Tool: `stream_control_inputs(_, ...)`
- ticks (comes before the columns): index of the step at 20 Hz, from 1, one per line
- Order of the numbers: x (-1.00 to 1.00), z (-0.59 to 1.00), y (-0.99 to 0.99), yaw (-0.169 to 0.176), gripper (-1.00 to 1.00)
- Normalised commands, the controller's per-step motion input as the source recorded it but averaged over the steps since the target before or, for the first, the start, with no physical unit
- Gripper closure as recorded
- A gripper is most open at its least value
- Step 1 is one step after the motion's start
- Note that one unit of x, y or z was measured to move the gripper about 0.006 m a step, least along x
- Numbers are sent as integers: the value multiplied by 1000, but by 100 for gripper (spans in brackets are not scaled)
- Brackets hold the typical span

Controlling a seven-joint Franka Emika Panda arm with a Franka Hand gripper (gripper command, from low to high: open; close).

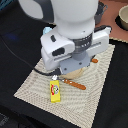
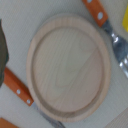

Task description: Interact with the objects in diverse but meaningful ways.

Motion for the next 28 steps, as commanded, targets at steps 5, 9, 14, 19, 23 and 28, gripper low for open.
stream_control_inputs(5, -3, -2, 430, 188, -100)
stream_control_inputs(9, -127, -87, 421, 171, -100)
stream_control_inputs(14, -318, -237, 469, 135, -100)
stream_control_inputs(19, -387, -320, 515, 100, -100)
stream_control_inputs(23, -430, -226, 571, 74, -100)
stream_control_inputs(28, -472, -171, 694, 28, -100)
